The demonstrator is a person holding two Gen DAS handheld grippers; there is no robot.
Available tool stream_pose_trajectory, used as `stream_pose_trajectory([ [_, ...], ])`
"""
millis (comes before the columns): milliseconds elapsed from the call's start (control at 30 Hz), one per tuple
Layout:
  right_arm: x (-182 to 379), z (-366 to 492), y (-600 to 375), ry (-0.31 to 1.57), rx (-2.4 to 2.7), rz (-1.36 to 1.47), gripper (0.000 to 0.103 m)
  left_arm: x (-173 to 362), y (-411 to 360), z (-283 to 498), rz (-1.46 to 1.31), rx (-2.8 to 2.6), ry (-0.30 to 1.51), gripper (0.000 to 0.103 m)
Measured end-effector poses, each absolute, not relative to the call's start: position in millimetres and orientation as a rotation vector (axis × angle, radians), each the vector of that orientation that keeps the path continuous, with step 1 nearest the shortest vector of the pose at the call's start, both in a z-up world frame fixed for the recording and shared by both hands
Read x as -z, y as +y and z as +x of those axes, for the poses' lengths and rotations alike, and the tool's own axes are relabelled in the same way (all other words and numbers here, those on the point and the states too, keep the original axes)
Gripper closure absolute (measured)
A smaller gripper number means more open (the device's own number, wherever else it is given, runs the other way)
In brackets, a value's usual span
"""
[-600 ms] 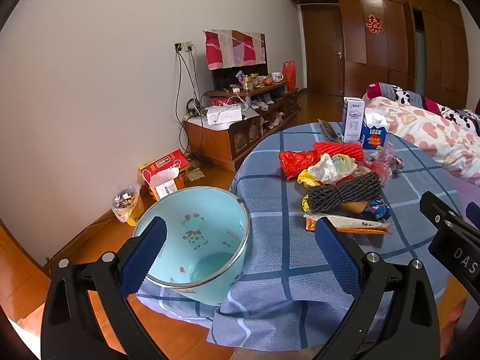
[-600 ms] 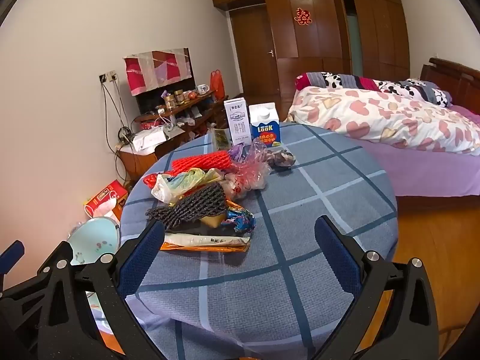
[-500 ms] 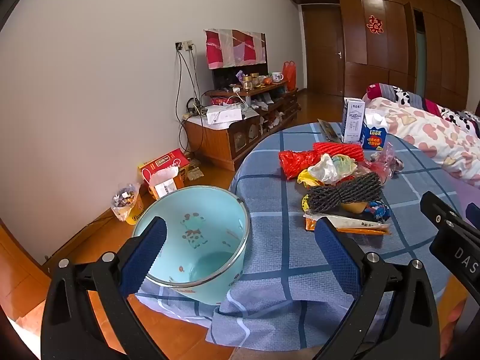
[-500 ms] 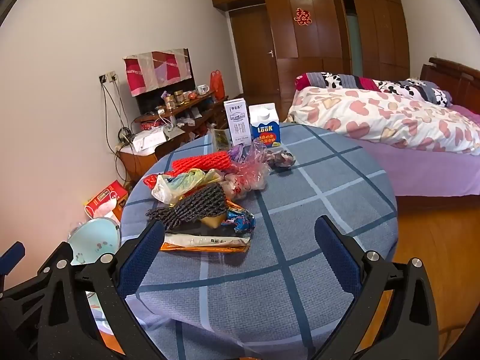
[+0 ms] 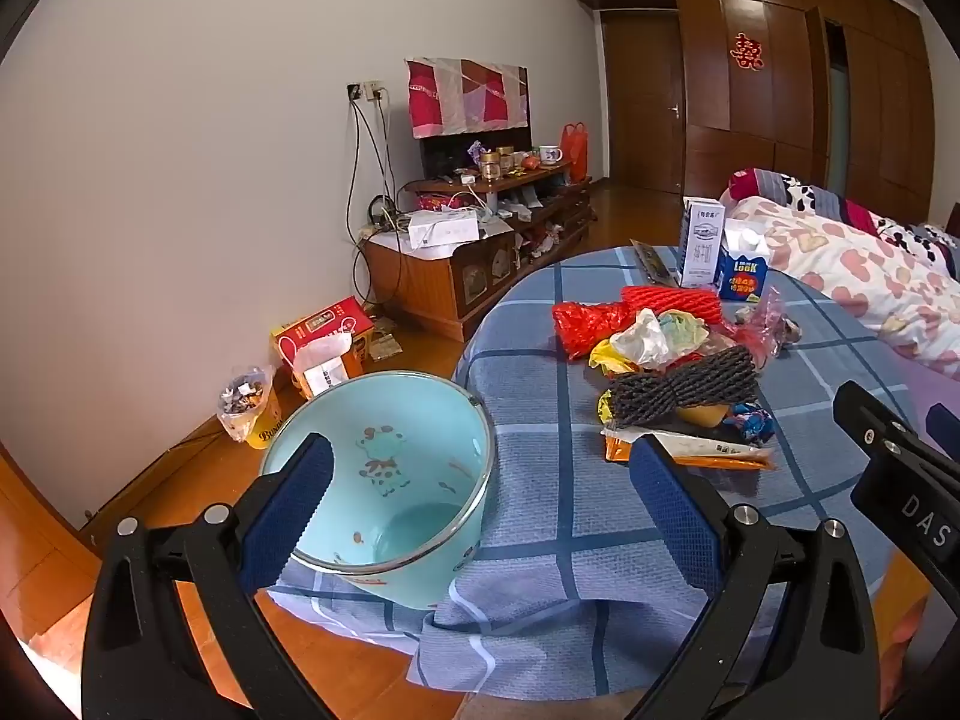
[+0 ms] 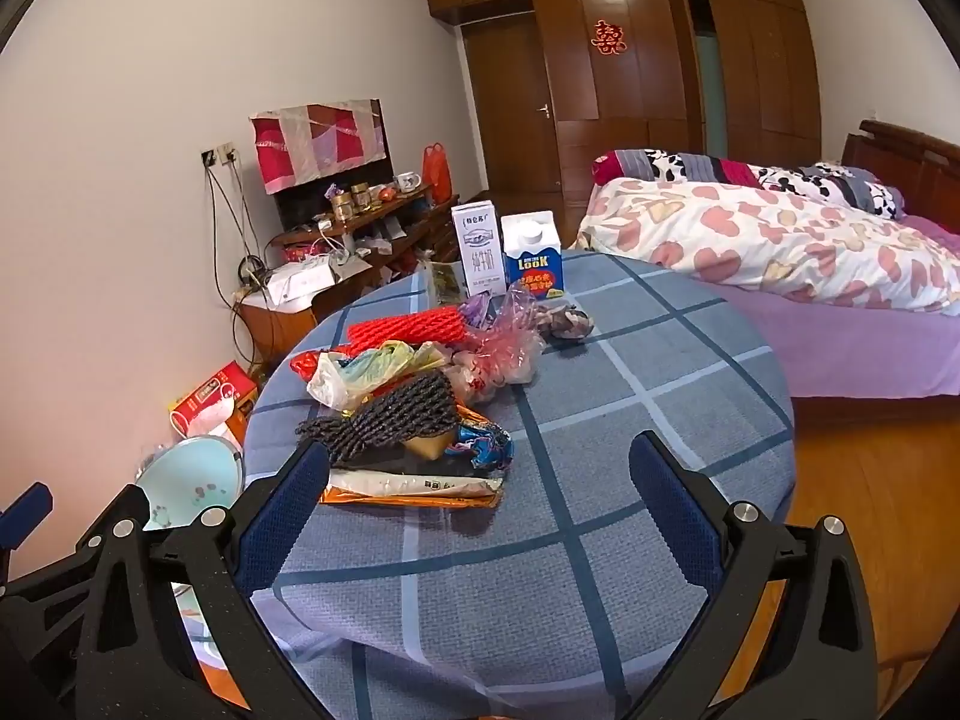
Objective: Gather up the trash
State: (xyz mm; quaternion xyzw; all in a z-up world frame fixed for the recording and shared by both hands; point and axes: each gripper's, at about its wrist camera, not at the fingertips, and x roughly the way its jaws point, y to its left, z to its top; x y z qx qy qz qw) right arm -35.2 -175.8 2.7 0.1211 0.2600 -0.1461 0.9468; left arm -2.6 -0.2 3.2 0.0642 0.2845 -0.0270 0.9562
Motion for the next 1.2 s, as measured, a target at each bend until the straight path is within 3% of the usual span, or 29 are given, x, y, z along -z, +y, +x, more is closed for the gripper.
stream_pose_trajectory([
  [1200,-4.2,-36.5,-176.8,0.527,0.298,0.256,0.005,-5.6,0.6,-4.7,0.129,0.061,0.578,0.006],
])
